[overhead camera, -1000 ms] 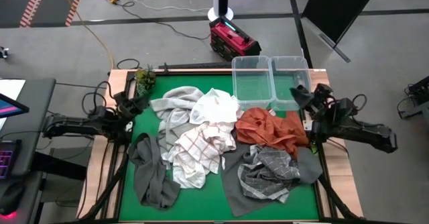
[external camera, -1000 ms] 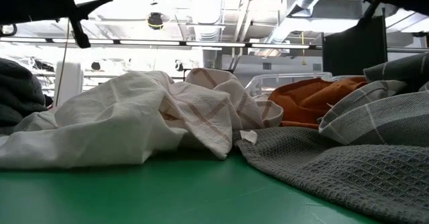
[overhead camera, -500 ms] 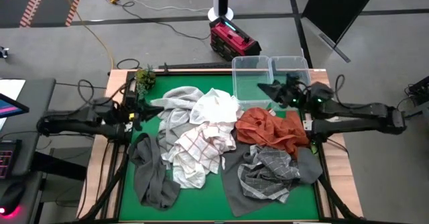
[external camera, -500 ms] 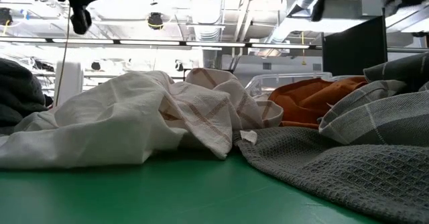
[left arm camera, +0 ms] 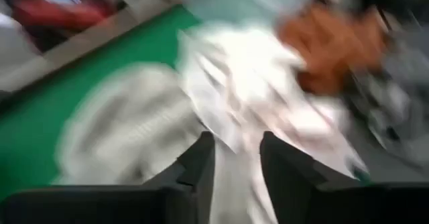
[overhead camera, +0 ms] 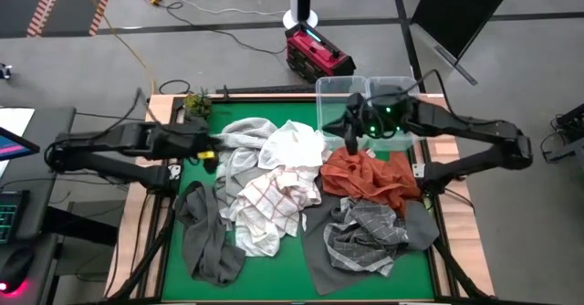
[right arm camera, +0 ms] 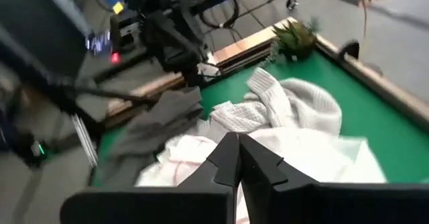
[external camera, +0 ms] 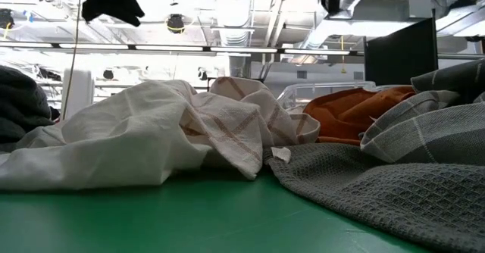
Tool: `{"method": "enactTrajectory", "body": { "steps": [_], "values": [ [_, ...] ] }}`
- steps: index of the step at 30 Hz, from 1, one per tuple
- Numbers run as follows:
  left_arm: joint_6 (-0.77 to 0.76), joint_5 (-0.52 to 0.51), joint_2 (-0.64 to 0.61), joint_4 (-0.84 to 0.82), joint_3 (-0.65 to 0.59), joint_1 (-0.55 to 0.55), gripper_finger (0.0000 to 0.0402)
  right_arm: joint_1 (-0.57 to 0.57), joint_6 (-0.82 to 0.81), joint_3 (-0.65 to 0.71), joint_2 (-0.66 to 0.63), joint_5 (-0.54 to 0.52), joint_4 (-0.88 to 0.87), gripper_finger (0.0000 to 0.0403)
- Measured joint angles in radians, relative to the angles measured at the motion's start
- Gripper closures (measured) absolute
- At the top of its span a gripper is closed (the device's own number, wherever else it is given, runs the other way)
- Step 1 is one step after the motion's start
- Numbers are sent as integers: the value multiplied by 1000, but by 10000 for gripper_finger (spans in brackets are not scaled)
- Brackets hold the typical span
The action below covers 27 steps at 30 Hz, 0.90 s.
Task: Sort towels by color in basket
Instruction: Put the left dark gray towel into the left transparent bin
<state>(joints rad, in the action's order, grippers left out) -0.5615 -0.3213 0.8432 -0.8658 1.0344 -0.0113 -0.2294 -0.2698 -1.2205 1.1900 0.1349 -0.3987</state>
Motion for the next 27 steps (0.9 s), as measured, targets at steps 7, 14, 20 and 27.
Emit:
{"method": "enactTrajectory", "body": {
  "steps": [7, 14, 20, 27],
  "values": [
    [110, 470, 187, -176, 98, -49, 255, 43, 347, -193, 104, -1, -242, 332],
    [197, 566, 331, -316, 116, -159, 254, 12, 536, -323, 124, -15, -431, 250],
    [266, 538, 466, -374, 116, -253, 248, -47, 522, -365, 82, -31, -459, 165],
    [459, 533, 603, -433, 74, -371, 216, -45, 454, -364, 80, -31, -463, 143]
  ]
}}
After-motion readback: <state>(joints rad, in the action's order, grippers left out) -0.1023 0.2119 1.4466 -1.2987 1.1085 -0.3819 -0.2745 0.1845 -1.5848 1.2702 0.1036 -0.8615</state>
